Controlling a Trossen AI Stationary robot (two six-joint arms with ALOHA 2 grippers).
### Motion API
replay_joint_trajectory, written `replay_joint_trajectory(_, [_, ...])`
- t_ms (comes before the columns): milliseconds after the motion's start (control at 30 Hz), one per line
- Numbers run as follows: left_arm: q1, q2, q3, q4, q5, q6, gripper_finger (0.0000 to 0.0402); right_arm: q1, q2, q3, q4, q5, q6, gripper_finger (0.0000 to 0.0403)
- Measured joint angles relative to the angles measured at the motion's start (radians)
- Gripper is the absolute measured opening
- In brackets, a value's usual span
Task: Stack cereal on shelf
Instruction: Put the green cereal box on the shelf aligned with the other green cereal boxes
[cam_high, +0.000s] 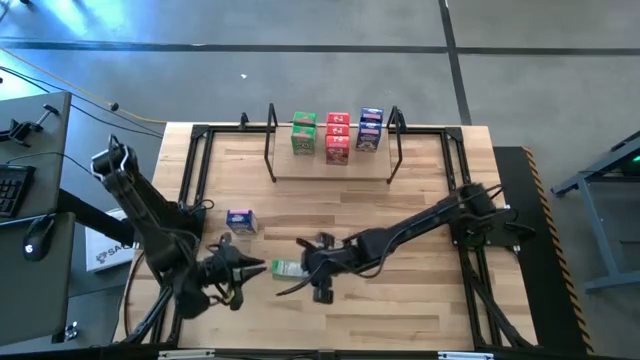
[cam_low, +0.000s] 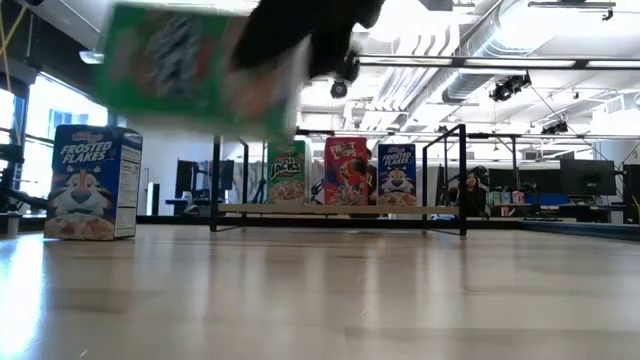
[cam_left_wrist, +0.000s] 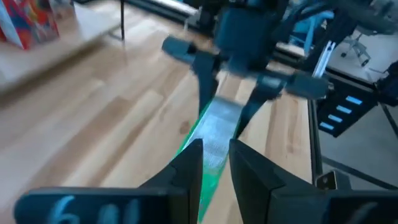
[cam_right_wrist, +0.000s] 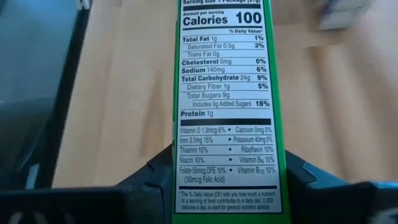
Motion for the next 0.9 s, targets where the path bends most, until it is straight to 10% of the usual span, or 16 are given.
replay_joint_trajectory(267, [0.063, -0.108, 0.0, 0.023, -0.008, 0.169, 0.0038, -0.009, -0.284, -0.162, -0.144, 0.122, -0.091, 0.0151])
replay_joint_trajectory(500, [0.238, -0.113, 0.0, 0.169, 0.171, 0.366, 0.001, -0.049, -0.509, -0.675, 0.588, -0.027, -0.167, 0.0151])
replay_joint_trajectory(700, [0.45, -0.113, 0.009, 0.352, 0.522, 0.615, 0.0074, -0.073, -0.543, -0.902, 1.004, -0.035, -0.191, 0.0151])
replay_joint_trajectory(900, [0.599, -0.112, 0.066, 0.302, 0.642, 0.671, 0.0171, -0.079, -0.542, -0.913, 1.039, -0.038, -0.243, 0.0151])
